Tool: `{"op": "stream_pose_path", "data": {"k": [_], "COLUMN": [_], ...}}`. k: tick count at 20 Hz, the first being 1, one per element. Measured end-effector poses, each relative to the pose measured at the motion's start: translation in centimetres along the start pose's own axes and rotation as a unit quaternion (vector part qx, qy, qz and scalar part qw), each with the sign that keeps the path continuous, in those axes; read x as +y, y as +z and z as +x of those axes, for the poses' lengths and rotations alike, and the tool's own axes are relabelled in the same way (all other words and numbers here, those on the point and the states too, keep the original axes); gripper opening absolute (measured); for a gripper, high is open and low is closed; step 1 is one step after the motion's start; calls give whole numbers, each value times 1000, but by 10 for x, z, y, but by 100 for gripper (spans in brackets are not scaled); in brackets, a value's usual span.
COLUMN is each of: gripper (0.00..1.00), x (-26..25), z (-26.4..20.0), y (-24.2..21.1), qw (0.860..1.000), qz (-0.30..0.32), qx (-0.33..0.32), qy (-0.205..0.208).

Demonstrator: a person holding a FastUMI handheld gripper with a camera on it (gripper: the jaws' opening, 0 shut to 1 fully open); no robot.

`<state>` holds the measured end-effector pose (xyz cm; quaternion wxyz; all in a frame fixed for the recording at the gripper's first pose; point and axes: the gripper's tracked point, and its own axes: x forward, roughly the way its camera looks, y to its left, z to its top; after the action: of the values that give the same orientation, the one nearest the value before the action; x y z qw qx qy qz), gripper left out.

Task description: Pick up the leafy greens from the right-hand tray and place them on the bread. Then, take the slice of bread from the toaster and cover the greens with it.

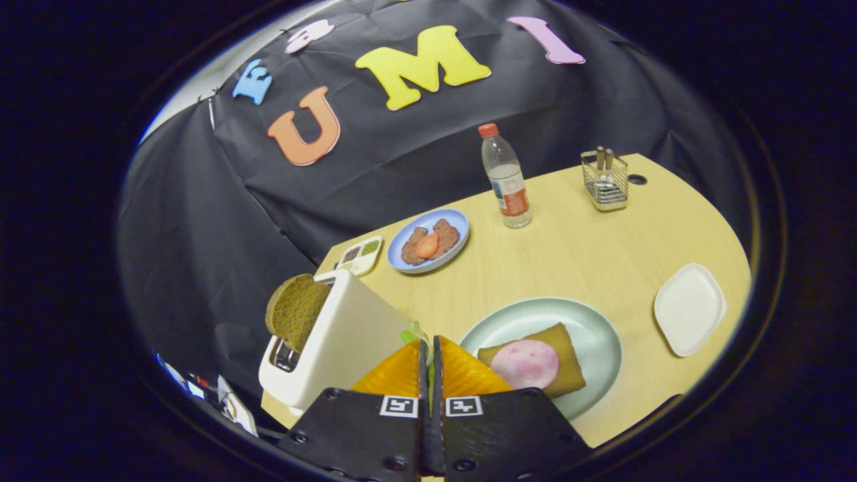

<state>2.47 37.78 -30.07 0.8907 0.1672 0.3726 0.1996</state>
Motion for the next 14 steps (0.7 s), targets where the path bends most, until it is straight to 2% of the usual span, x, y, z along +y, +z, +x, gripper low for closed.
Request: {"op": "stream_pose_path", "data": {"k": [5, 7, 9, 10, 14], "gripper": [1, 5, 24, 25, 75], "x": [-46, -56, -64, -67, -86], "z": [2, -3, -2, -2, -4], "y": [-4, -2, 0, 0, -6], "qw": [998, 997, 996, 996, 993], "qz": [10, -4, -18, -24, -26], "qx": [5, 2, 1, 1, 15], "qy": [-59, -76, -85, -87, -117]}}
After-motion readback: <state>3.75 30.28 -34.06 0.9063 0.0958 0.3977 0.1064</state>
